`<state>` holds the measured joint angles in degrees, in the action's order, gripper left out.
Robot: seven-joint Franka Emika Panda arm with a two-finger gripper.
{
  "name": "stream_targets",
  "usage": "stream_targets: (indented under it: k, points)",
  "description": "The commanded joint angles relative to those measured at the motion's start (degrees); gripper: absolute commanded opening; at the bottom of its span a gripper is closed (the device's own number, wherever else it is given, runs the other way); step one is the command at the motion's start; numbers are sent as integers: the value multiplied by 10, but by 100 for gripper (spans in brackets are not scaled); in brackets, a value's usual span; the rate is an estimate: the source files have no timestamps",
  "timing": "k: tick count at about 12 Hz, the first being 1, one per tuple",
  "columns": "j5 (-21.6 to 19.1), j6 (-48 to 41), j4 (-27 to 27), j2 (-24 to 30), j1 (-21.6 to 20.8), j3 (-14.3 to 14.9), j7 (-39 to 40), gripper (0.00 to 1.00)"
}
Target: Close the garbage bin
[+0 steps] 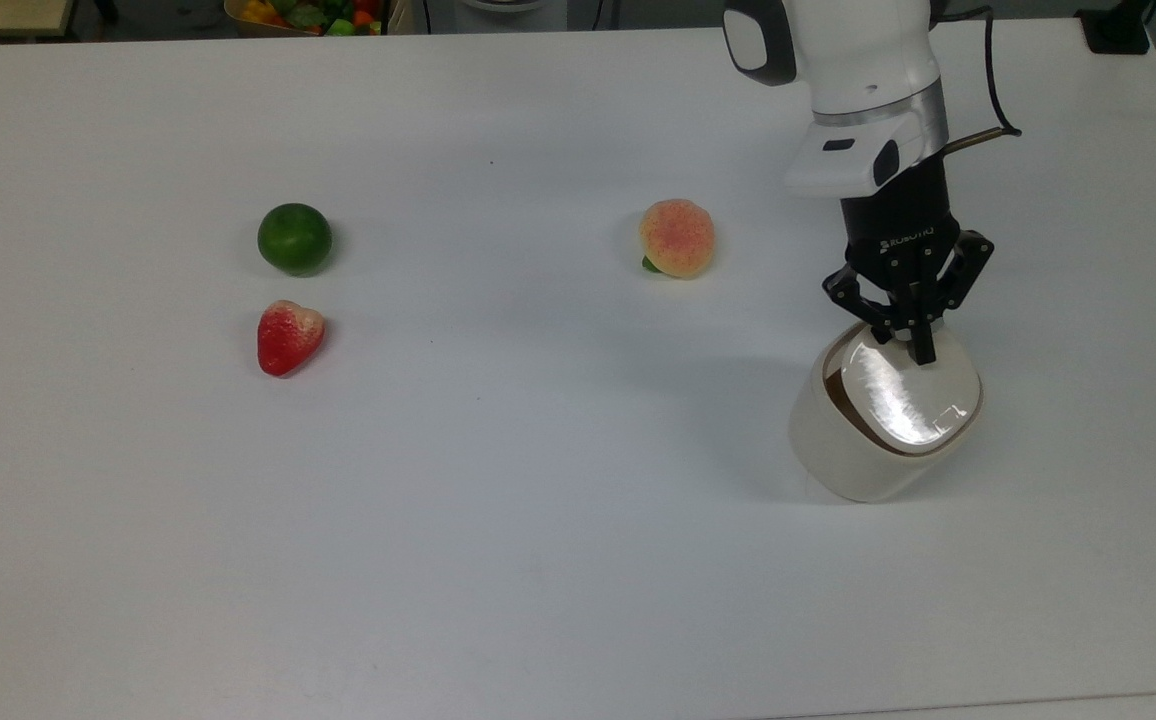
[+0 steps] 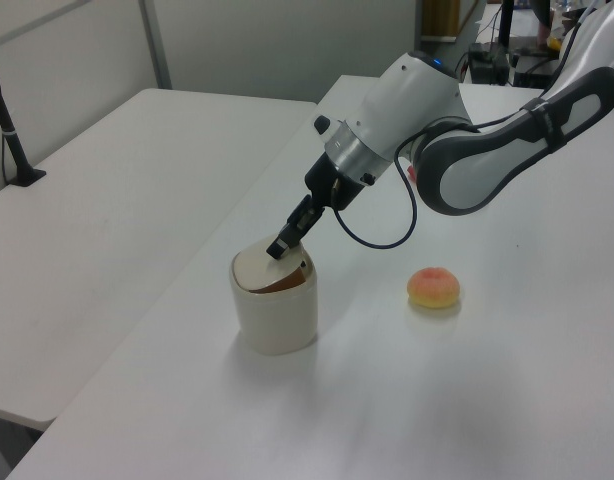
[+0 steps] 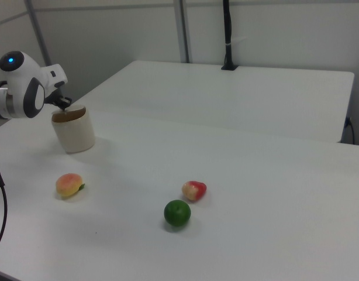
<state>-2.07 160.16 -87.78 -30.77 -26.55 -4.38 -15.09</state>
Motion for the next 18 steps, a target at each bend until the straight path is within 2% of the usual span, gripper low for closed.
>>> stream_targets:
  k: [1, 11, 14, 18]
  points:
    - [10, -28, -39, 26, 17, -7, -16, 0]
    - [17, -37, -57, 27, 29, -7, -13, 0]
    - [10, -104, -53, 62, 37, -8, -17, 0]
    - [6, -260, -54, 146, 61, -8, -16, 0]
